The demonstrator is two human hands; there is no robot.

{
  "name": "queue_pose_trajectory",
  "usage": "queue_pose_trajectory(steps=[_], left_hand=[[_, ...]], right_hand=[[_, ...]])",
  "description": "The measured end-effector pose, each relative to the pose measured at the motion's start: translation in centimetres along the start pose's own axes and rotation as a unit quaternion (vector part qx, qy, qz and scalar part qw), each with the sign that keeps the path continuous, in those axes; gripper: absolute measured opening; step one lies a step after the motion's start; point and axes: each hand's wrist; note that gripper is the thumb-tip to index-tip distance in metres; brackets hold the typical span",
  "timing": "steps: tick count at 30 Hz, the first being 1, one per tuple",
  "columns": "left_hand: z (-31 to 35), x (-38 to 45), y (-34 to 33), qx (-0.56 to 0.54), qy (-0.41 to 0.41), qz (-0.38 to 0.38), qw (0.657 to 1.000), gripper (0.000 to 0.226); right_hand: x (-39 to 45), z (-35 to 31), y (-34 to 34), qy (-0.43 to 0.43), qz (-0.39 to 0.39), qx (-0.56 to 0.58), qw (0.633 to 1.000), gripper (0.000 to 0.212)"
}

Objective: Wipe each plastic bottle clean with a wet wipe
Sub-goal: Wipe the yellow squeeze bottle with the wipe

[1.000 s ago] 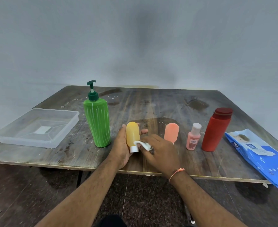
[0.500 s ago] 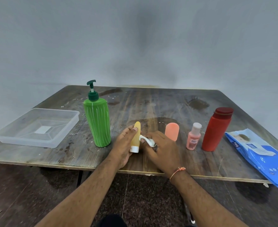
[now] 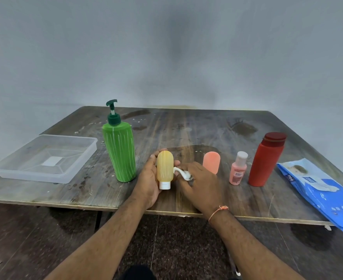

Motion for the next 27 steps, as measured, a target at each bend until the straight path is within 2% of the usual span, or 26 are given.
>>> queue_pose_trajectory(steps=[11,20,23,27], left_hand=[[0.0,0.4,0.2,-0.023,0.004,-0.022,0.999,0.042],[-0.7,0.5,0.2,0.045,-0.014,-0.035,0.998,0.045],[-0.9,0.7,0.3,0.039,-0.013,-0.029,0.999,0.050],[-1.0,1.1,0.7,0.042,-0.012,-0.030,0.999,0.070]], right_hand=[[0.0,-0.1,0.0,0.001,0.013,-0.002,1.000,0.015],[0.0,-0.3,0.2,0.013,0.011,0.035,0.999,0.020],[-0.1,-0.2,0.2,0.005,-0.020,0.056,0.998,0.024],[-0.3,-0.2,0.6,-0.020,-0.076,0.147,0.986,0.023]])
Point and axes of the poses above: each hand's wrist, its own x-axis towards the middle knuckle, its own y-axis out of the back of the hand, z = x × y, and after that the axes turned 12 degrees about z, right-handed
